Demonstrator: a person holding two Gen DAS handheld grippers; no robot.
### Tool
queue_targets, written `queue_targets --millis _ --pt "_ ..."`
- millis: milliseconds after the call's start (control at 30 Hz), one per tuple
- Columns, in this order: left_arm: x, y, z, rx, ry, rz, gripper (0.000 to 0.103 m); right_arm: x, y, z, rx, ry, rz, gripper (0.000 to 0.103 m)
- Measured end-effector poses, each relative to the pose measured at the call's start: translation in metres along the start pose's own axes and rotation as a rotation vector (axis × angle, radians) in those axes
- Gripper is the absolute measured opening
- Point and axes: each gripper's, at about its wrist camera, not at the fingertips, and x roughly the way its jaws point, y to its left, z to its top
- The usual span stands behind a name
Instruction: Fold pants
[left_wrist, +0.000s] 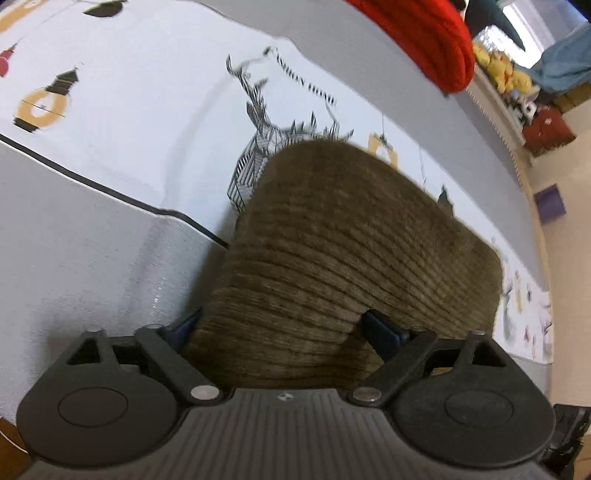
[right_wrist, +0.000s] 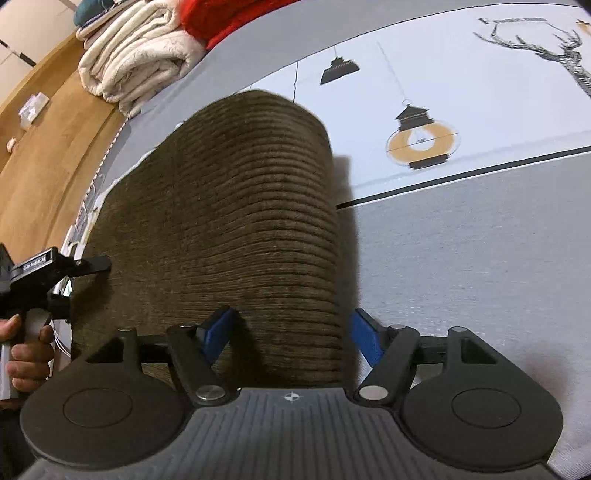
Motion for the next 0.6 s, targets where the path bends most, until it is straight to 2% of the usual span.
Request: queue_targets --millis 100,167,233,300,333,467,600 --pt "0.010 -0.005 0.001 0.027 0.014 0.035 0.097 0.008 0.007 -0.002 -0.015 0.015 -0.002 0.073" --pt "0.012 -0.007 0.001 0.025 0.015 0.043 0.097 0.010 0.014 -0.003 -0.053 0.002 -0.023 0.063" --pt "0.011 -0.009 -0.001 0.030 0.007 0.047 0.092 0.008 0.020 -0.003 -0.090 -0.016 -0.019 0.035" --pt "0.005 -0.016 -0.006 0.058 -0.020 0.047 0.079 0.000 0.025 -0.001 -0.109 -0.046 -0.002 0.026" --pt "0.003 -0.020 -0.006 0.071 -0.034 0.032 0.065 -0.004 0.026 0.001 -0.116 -0.064 0.005 0.023" --pt "-0.003 -0.034 -0.007 0.100 -0.063 -0.027 0.042 -0.031 0.030 0.013 -0.153 -0.133 0.024 0.020" --pt "0.005 -0.066 -0.005 0.136 -0.060 -0.103 0.038 -0.068 0.024 0.038 -0.178 -0.179 0.025 0.018"
